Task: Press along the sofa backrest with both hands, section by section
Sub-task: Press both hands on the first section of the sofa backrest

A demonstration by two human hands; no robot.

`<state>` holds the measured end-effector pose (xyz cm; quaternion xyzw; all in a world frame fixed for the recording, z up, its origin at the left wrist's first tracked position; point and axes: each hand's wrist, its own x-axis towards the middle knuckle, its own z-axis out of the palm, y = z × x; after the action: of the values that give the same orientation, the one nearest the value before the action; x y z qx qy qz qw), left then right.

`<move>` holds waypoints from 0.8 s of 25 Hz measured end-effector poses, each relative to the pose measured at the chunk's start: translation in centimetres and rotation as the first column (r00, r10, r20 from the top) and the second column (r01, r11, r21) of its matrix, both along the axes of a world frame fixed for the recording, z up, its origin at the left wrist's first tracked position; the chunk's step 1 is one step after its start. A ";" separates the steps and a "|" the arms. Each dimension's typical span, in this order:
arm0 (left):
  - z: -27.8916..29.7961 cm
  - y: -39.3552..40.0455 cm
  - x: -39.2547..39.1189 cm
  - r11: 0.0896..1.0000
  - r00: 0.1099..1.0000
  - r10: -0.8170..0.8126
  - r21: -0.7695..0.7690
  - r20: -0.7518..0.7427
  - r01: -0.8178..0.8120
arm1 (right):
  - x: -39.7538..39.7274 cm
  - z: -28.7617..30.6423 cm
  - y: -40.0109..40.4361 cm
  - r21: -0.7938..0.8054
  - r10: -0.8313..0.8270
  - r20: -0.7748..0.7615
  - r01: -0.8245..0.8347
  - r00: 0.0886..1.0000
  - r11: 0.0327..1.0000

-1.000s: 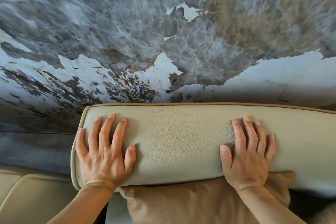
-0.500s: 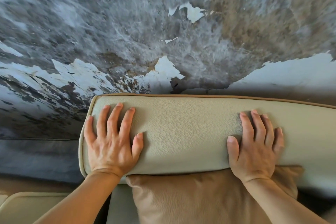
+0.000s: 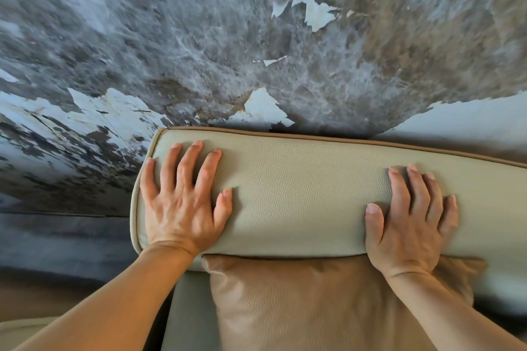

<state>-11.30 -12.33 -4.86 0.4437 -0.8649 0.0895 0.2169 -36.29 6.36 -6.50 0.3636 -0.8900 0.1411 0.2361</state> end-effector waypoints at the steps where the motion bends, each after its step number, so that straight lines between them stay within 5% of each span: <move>1: 0.0 -0.3 -0.3 1.000 1.000 -0.003 0.000 0.000 0.003 | -0.2 -0.1 -0.2 -0.002 -0.006 -0.004 0.006 1.000 1.000; 20: -0.1 -2.1 -2.0 0.999 0.999 -0.038 0.034 -0.003 0.038 | -1.6 -0.1 -1.4 -0.013 0.002 -0.002 -0.002 1.000 1.000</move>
<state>-13.28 -14.43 -4.92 0.4308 -0.8744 0.0702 0.2121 -37.85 4.96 -6.62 0.3632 -0.8884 0.1469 0.2393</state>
